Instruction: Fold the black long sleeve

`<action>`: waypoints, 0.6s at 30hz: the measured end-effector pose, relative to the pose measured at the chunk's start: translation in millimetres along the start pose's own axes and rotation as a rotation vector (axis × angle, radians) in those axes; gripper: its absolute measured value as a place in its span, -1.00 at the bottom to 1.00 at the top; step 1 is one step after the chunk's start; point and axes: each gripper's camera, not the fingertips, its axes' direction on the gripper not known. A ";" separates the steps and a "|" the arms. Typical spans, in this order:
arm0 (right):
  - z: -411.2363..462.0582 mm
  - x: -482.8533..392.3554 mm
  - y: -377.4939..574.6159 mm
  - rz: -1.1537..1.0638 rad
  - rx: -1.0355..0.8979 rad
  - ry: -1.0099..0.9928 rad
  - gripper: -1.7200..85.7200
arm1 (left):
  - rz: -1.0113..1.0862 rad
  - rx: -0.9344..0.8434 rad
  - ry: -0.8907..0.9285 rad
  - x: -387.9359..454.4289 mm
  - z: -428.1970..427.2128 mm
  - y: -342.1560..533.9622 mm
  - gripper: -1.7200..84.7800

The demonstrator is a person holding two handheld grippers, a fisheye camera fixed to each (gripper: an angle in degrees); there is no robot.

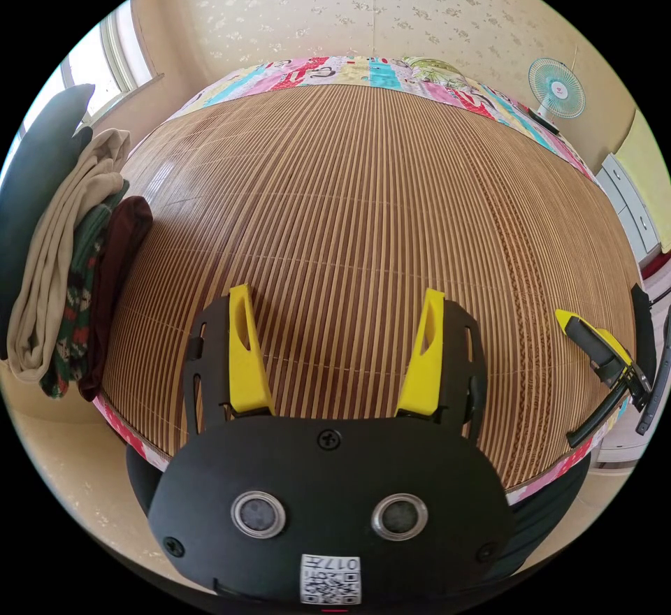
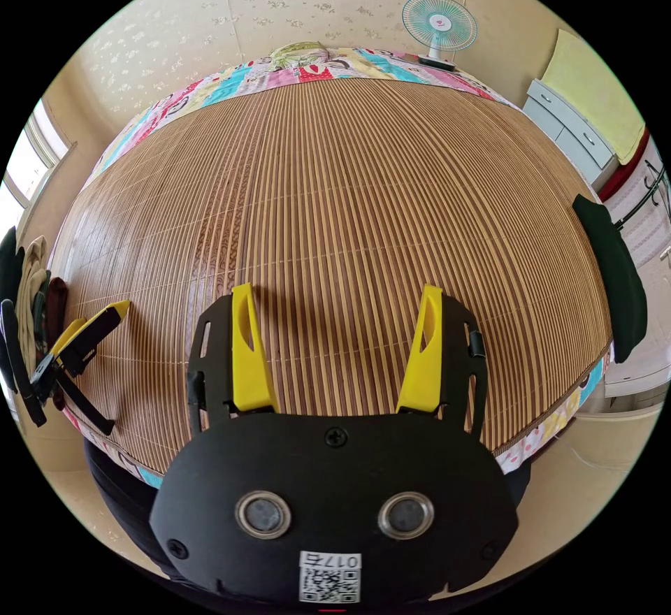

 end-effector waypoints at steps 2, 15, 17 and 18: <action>0.0 0.2 0.2 0.000 0.000 0.000 -0.26 | 0.000 0.000 0.000 -0.2 0.1 -0.1 -0.24; 0.0 1.0 1.3 0.002 0.000 0.001 -0.26 | -0.001 0.000 0.000 -0.6 0.7 -0.4 -0.24; 0.1 1.1 1.5 0.002 0.000 0.001 -0.26 | -0.001 0.000 0.000 -0.6 0.8 -0.5 -0.24; 0.1 1.1 1.6 0.002 0.000 0.001 -0.26 | -0.001 0.000 0.000 -0.6 0.8 -0.6 -0.24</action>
